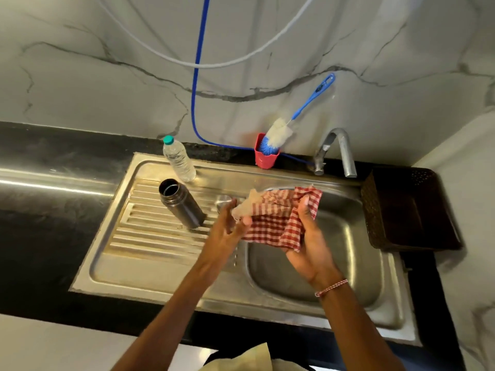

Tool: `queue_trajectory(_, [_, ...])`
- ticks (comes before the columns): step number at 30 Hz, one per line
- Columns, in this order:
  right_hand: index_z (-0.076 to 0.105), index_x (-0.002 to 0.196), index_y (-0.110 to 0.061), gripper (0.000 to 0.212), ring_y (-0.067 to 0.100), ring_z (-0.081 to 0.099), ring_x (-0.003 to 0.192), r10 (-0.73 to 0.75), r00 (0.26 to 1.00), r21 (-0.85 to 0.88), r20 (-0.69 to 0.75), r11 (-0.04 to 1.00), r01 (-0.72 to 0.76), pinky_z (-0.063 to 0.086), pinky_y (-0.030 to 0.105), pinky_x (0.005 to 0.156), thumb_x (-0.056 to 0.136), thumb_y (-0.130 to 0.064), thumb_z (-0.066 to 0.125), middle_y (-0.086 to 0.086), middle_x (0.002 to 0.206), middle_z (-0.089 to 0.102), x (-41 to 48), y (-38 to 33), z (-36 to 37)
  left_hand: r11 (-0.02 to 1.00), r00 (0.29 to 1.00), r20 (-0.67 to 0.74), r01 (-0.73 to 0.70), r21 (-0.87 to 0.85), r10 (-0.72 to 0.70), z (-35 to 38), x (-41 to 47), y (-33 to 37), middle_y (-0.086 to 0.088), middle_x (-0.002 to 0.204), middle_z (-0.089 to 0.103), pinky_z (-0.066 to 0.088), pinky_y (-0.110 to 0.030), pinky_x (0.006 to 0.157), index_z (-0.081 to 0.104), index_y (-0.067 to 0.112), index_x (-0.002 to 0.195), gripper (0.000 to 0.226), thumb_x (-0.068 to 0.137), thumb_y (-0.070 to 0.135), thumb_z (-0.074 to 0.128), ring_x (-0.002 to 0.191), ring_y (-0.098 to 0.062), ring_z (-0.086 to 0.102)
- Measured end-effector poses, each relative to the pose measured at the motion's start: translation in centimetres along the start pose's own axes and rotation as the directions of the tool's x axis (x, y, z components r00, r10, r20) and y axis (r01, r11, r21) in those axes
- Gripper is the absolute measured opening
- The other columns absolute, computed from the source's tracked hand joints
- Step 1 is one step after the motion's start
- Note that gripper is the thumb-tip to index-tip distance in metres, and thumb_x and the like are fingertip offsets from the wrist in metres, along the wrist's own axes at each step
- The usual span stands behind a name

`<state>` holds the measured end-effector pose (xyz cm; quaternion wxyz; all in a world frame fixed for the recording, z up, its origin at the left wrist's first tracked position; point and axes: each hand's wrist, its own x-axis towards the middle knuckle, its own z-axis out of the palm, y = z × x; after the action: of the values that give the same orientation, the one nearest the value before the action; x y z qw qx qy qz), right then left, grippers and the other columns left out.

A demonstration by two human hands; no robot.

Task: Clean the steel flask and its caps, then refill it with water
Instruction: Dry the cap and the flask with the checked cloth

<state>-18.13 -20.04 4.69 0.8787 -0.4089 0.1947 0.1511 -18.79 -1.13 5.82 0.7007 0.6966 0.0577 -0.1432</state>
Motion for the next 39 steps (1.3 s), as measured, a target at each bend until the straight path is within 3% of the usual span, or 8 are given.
queue_trajectory(2, [0.048,0.145,-0.004,0.077,0.035,0.054,0.131,0.002,0.999,0.047,0.035,0.999,-0.004,0.052,0.046,0.101,0.087,-0.051,0.067,0.020,0.142,0.056,-0.4,-0.3,-0.6,0.944,0.974,0.197,0.165,-0.284,-0.111,1.8,-0.3,0.4,-0.009,0.139,0.064,0.053,-0.048,0.104,0.047,0.015,0.148,0.100,0.070,0.071,0.078,0.128,-0.027,0.062])
queue_trajectory(5, [0.048,0.146,-0.005,0.085,0.036,0.053,0.132,0.000,0.999,0.057,0.040,0.998,-0.002,0.053,0.046,0.096,0.080,-0.051,0.078,0.022,0.145,0.052,-1.1,-0.6,-2.9,0.931,0.975,0.136,0.208,-0.301,-0.174,4.2,-0.5,1.7,-0.013,0.127,0.071,0.053,-0.053,0.102,0.062,0.012,0.133,0.054,0.086,0.028,0.082,0.119,-0.030,0.067])
queue_trajectory(10, [0.052,0.142,-0.009,0.093,0.038,0.054,0.131,0.033,0.999,0.038,0.016,0.999,-0.034,0.053,0.053,0.098,0.070,-0.059,0.083,0.020,0.141,0.057,-2.5,-1.1,-7.1,0.987,0.992,-0.124,0.051,0.154,-0.032,7.4,-0.1,3.1,0.008,0.092,0.079,0.058,-0.023,0.077,0.072,0.033,0.094,0.014,0.090,0.020,0.077,0.089,-0.005,0.074])
queue_trajectory(16, [0.056,0.137,-0.001,0.049,0.044,0.054,0.128,0.203,0.979,0.039,-0.002,0.978,-0.203,0.045,0.061,0.105,0.096,-0.026,0.067,0.025,0.139,0.057,-3.3,1.3,-9.8,0.574,0.924,-0.053,-0.190,0.797,0.379,11.2,0.3,3.7,0.008,0.070,0.070,0.043,-0.012,0.052,0.073,0.025,0.086,0.036,0.099,0.054,0.056,0.057,-0.002,0.064])
queue_trajectory(19, [0.061,0.127,0.005,0.041,0.045,0.057,0.124,0.274,0.961,0.035,-0.015,0.961,-0.274,0.049,0.056,0.102,0.088,0.000,0.072,0.028,0.134,0.060,-3.8,1.7,-10.8,0.659,0.949,-0.139,-0.086,0.747,0.282,10.8,0.7,3.4,0.002,0.069,0.072,0.047,-0.014,0.048,0.072,0.015,0.081,0.043,0.102,0.048,0.054,0.053,-0.006,0.065])
queue_trajectory(24, [0.064,0.123,0.005,0.042,0.037,0.066,0.109,0.332,0.911,0.146,-0.243,0.941,-0.304,0.058,0.048,0.086,0.084,-0.009,0.073,0.021,0.118,0.071,-4.8,0.8,-14.4,0.902,0.925,-0.304,0.318,0.291,-0.228,8.4,1.3,1.5,-0.008,0.097,0.075,0.058,-0.041,0.080,0.068,0.014,0.101,0.015,0.099,0.029,0.064,0.088,-0.025,0.071])
queue_trajectory(28, [0.069,0.116,-0.001,0.032,0.035,0.069,0.100,0.351,0.835,0.010,-0.423,0.924,-0.383,0.058,0.052,0.088,0.093,-0.022,0.069,0.016,0.102,0.076,-5.1,0.0,-16.1,0.812,0.792,-0.262,0.581,0.047,-0.552,8.4,0.3,-1.1,-0.016,0.103,0.075,0.057,-0.049,0.091,0.065,0.007,0.113,0.026,0.093,0.022,0.072,0.098,-0.032,0.070])
queue_trajectory(39, [0.071,0.095,-0.022,0.025,0.023,0.070,0.091,-0.043,0.865,-0.407,-0.500,0.893,-0.191,0.061,0.046,0.083,0.083,-0.043,0.077,0.003,0.094,0.075,-8.1,-3.2,-14.3,0.928,0.934,-0.086,0.354,0.118,-0.346,12.8,-1.7,0.3,-0.002,0.089,0.080,0.055,-0.031,0.072,0.074,0.017,0.102,0.015,0.100,0.025,0.062,0.083,-0.020,0.075])
